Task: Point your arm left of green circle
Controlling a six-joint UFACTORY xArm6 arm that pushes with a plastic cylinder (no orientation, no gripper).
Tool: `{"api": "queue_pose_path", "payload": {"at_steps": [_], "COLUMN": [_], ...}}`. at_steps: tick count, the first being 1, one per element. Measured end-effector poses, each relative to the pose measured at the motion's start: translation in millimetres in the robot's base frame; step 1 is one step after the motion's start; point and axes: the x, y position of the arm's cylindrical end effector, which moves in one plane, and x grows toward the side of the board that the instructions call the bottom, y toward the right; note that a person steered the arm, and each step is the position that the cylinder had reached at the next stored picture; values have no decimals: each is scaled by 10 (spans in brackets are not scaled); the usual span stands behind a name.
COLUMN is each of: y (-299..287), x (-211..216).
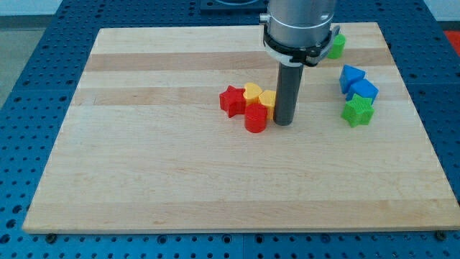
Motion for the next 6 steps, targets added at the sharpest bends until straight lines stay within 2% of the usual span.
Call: {"api": "queue_pose_path", "payload": {"at_steps": [1, 3, 4, 6], "y": [1, 371, 373, 372], "x": [-1, -185, -461, -1284]}}
